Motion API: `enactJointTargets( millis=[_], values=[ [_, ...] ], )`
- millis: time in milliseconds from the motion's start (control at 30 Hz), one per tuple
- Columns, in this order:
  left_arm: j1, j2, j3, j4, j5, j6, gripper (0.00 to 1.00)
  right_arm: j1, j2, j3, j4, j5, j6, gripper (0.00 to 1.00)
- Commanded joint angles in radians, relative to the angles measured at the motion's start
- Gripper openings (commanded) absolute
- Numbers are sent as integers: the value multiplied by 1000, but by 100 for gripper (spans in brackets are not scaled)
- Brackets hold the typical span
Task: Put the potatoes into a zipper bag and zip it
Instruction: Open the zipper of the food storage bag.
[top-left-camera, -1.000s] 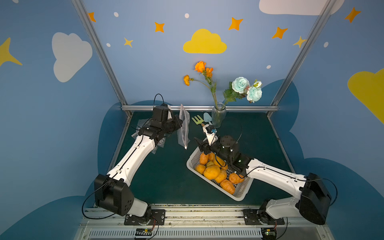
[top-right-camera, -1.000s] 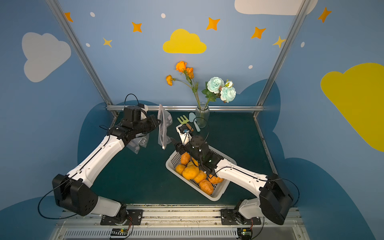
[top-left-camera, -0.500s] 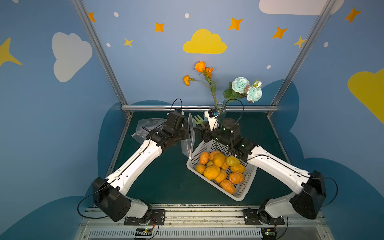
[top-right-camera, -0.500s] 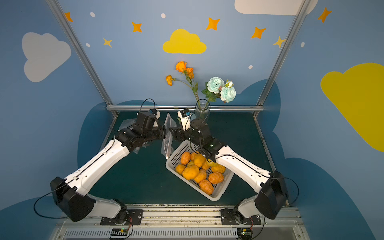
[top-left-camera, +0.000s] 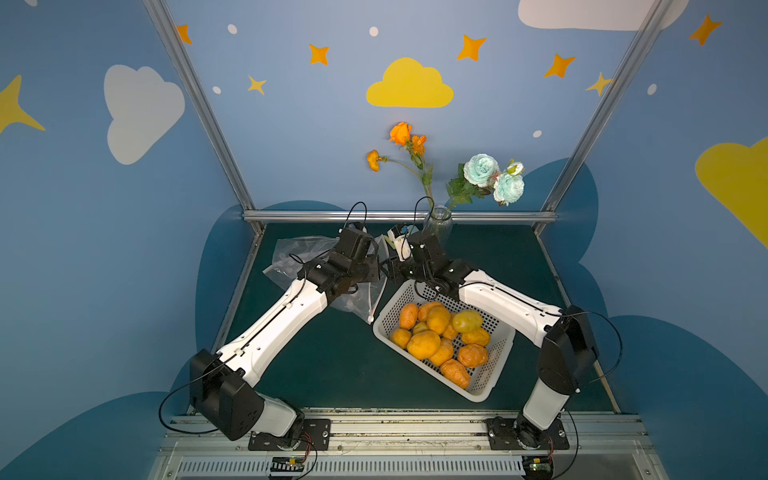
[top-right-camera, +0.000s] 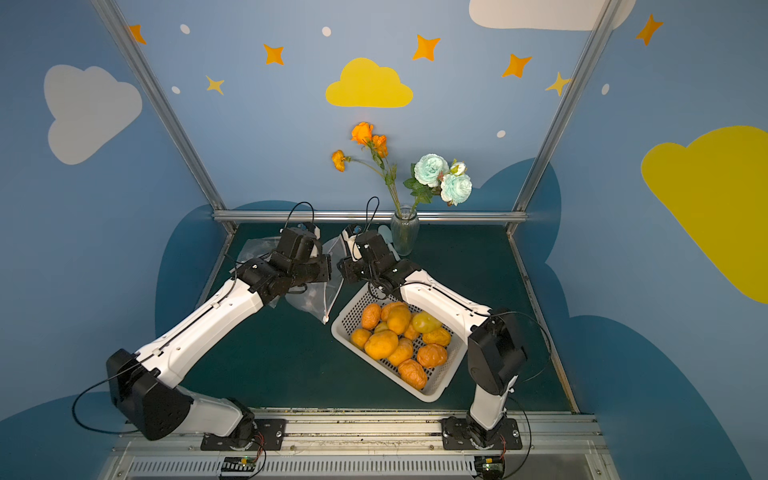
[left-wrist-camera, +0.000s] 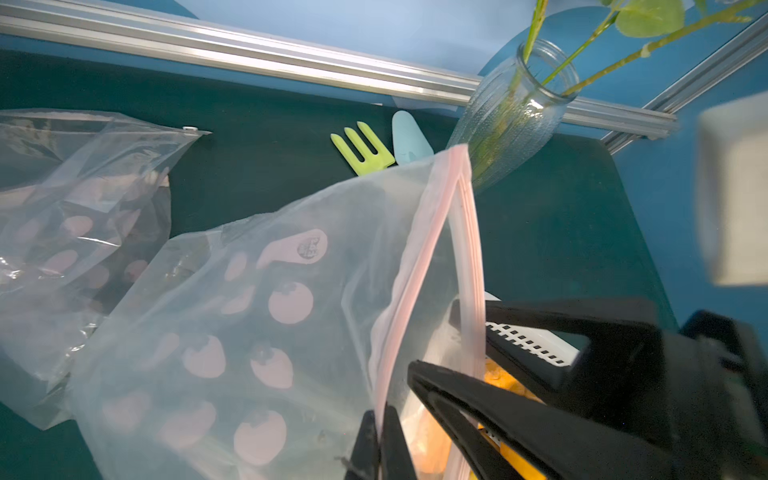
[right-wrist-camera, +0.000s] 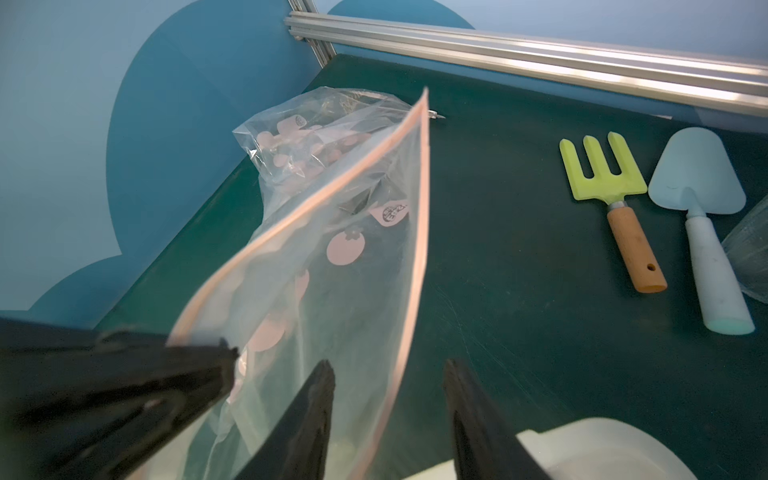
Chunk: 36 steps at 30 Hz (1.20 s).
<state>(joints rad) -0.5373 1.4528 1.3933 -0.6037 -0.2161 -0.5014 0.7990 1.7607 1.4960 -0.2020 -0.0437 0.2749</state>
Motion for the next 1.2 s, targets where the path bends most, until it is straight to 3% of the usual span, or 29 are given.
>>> enactJointTargets(
  millis=[0,200,367,533,733,933,1167],
  values=[
    [12,18,37,-37,-64,-6,3,-3,-4,19,-25,23,1,47],
    [26,-5,15,-23,-61,-19,3,-5,15,11,-24,20,6,49],
    [38,-4,22,-54,-89,-41,3,-5,37,30,-37,2,10,20],
    [57,-20,47,-175,-202,-135,3,1,50,38,-40,-62,17,0],
    [57,-108,48,-349,-236,-191,3,30,51,15,-35,-61,35,0],
    [62,-208,-8,-469,-273,-211,3,93,56,-23,-40,34,32,0],
    [66,-283,-132,-441,-260,-194,3,164,101,-2,-120,214,45,0]
  ],
)
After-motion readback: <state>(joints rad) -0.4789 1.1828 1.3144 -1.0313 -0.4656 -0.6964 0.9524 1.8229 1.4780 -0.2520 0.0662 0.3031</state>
